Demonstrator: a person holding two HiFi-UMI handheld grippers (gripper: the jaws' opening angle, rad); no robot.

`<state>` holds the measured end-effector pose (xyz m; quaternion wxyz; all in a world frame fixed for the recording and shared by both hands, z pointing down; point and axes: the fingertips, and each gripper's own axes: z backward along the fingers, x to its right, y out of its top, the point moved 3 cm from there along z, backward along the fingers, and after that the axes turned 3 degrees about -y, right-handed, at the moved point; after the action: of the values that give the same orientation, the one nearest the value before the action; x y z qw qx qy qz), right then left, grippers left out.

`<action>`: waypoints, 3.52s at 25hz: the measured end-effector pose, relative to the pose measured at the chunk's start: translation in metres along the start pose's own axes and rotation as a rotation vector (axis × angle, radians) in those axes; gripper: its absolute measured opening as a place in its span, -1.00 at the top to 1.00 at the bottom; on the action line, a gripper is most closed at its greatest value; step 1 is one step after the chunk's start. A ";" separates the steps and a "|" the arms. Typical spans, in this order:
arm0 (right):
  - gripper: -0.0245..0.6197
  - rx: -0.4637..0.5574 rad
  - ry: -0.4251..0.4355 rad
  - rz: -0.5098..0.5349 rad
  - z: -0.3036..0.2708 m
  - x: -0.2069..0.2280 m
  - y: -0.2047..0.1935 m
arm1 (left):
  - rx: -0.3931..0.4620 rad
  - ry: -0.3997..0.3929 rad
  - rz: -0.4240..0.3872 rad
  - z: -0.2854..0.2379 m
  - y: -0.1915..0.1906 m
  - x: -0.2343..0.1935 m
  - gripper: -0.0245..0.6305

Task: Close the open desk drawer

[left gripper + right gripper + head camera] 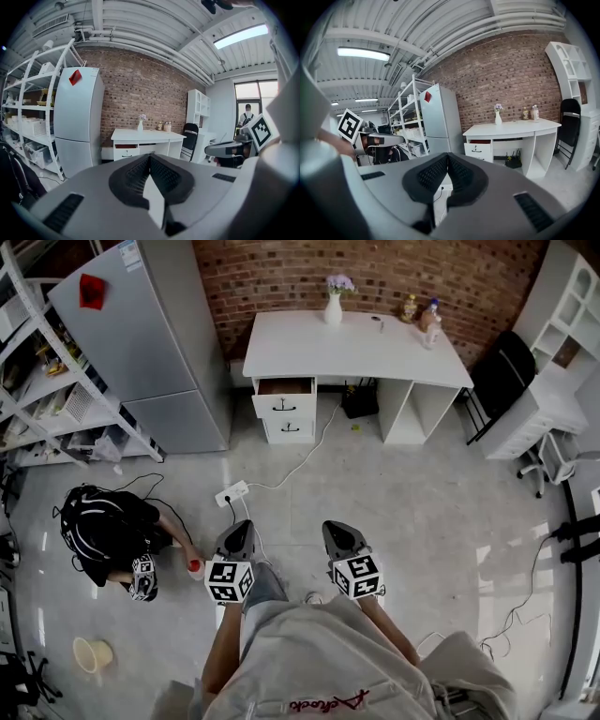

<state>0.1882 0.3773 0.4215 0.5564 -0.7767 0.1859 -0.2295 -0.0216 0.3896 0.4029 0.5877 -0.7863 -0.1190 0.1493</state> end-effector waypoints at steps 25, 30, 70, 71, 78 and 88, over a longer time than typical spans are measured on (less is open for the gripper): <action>0.87 -0.082 -0.031 0.044 -0.176 0.035 0.034 | -0.025 -0.058 0.065 -0.145 0.014 -0.128 0.89; 0.87 -0.099 -0.068 0.037 -0.224 0.045 0.053 | -0.045 -0.098 0.081 -0.184 0.027 -0.165 0.89; 0.87 -0.207 -0.137 -0.069 -0.441 0.118 0.097 | -0.214 -0.219 0.112 -0.381 0.051 -0.300 0.89; 0.87 -0.211 -0.127 -0.071 -0.446 0.124 0.096 | -0.221 -0.218 0.114 -0.387 0.049 -0.297 0.89; 0.87 -0.253 -0.078 -0.081 -0.482 0.164 0.083 | -0.267 -0.241 0.103 -0.434 0.040 -0.276 0.89; 0.87 -0.267 -0.080 -0.107 -0.529 0.195 0.042 | -0.317 -0.250 0.066 -0.488 -0.001 -0.293 0.89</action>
<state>0.0501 -0.1543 0.5568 0.4421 -0.8610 0.1510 -0.2009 -0.1110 -0.1499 0.5604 0.4319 -0.8479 -0.1871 0.2441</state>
